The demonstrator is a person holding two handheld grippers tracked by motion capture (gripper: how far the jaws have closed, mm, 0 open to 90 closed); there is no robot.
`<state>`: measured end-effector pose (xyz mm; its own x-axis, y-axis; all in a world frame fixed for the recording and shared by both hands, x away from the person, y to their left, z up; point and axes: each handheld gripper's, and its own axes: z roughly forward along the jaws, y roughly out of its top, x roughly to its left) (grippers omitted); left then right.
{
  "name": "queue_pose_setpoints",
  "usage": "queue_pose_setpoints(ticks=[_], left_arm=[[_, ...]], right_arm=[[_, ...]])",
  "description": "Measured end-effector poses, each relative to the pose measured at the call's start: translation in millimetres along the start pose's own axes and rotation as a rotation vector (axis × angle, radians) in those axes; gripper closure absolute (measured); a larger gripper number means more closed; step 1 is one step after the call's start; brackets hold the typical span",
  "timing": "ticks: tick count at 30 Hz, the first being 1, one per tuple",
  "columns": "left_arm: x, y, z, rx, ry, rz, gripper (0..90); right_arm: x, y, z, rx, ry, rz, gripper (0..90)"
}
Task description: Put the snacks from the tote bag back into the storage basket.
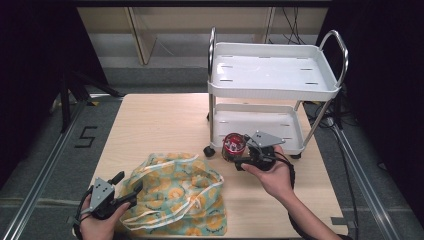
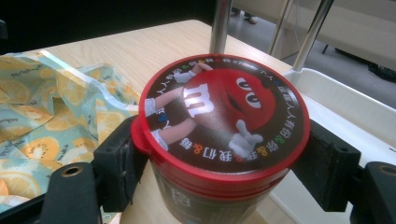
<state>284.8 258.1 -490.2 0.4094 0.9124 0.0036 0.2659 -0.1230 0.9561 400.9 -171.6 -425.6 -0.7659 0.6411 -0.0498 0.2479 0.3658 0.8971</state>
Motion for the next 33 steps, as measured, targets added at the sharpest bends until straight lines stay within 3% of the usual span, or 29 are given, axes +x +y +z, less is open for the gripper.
queue_pose_setpoints(ticks=[3, 14, 27, 28, 29, 33], left_arm=[[0.1, -0.1, 0.0, 0.001, 0.0, 0.0, 27.4], [0.3, 0.0, -0.8, 0.004, 0.008, -0.002, 27.4], [0.4, -0.3, -0.7, 0.004, 0.008, -0.007, 27.4], [0.4, -0.3, -0.7, 0.004, 0.008, -0.007, 27.4], [0.4, -0.3, -0.7, 0.004, 0.008, -0.007, 27.4], [0.5, -0.3, -0.8, 0.004, 0.008, -0.006, 27.4]], right_arm=[[-2.0, -0.2, 0.6, 0.003, -0.001, -0.02, 26.0], [-5.0, 0.6, 2.7, 0.014, 0.003, -0.023, 26.0], [-9.7, 0.2, 5.8, 0.009, -0.002, -0.007, 26.1], [-7.7, 0.5, 5.0, 0.015, -0.006, 0.022, 26.0], [-11.0, 1.4, 4.8, 0.004, -0.021, -0.018, 26.1], [-10.8, 3.1, 6.6, 0.004, 0.002, 0.001, 26.0]])
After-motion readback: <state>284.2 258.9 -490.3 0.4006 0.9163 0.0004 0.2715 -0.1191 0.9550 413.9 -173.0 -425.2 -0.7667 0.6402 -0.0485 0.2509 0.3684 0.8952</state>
